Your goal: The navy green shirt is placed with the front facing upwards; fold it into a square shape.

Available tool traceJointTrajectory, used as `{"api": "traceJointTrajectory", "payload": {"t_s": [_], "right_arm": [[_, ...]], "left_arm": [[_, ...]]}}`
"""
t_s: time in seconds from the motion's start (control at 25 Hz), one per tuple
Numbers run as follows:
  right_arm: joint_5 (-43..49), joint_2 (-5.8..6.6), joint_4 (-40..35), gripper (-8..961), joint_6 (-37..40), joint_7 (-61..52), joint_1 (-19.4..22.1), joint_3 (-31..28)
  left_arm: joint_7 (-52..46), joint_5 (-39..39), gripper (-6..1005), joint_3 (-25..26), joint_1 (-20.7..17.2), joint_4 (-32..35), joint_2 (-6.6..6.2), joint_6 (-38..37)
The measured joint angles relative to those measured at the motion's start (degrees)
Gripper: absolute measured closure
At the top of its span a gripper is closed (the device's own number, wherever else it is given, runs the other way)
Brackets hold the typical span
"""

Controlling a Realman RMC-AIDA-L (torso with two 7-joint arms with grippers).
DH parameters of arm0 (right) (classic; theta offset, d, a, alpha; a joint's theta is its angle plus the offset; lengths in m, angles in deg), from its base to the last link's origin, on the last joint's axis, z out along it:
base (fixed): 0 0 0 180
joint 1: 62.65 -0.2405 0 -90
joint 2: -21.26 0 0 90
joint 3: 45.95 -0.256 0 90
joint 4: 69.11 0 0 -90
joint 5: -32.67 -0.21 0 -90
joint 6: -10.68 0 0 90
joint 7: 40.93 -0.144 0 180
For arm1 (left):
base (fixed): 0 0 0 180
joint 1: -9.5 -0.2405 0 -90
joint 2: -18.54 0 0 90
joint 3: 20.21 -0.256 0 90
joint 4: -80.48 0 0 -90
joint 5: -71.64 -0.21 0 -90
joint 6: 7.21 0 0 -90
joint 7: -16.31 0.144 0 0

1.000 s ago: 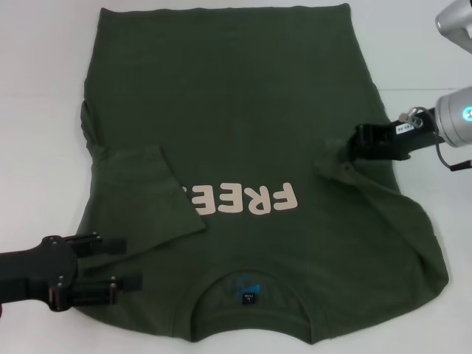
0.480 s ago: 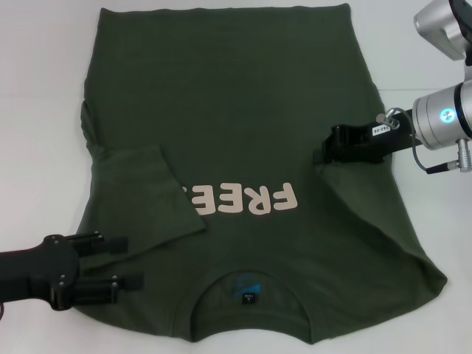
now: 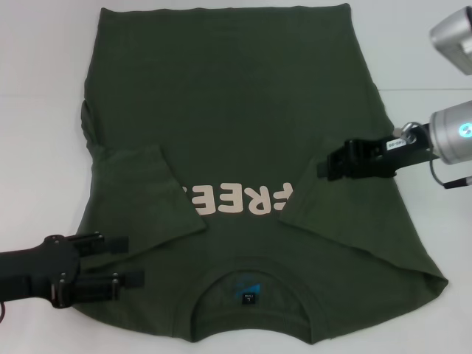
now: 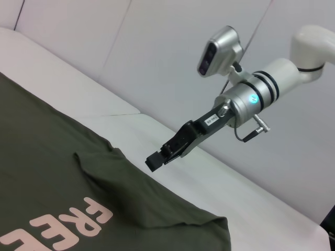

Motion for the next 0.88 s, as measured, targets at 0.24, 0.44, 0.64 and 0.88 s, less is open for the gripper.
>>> {"api": "traceJointTrajectory", "payload": {"t_s": [0.24, 0.44, 0.64, 0.88], "right_arm": [[-8.0, 1.97, -2.1, 633, 5.3, 5.9, 4.8, -4.3], [-20.8, 3.55, -2.9, 503, 13.9, 16.7, 13.0, -9.7], [-24.1, 4.23, -3.0, 392, 16.0, 21.6, 18.3, -12.5], [-24.4, 3.96, -2.7, 91, 15.3, 27.9, 22.0, -15.8]], "left_arm": [[-6.2, 1.1, 151, 0.2, 0.1, -0.3, -0.28, 1.6], [-20.4, 0.7, 150, 1.7, 0.8, -0.5, -2.47, 4.6], [-34.5, -3.7, 149, 2.4, 1.8, -0.5, -5.57, 4.5], [-47.3, -13.7, 148, 2.1, 4.6, -0.6, -6.81, 8.7]]}}
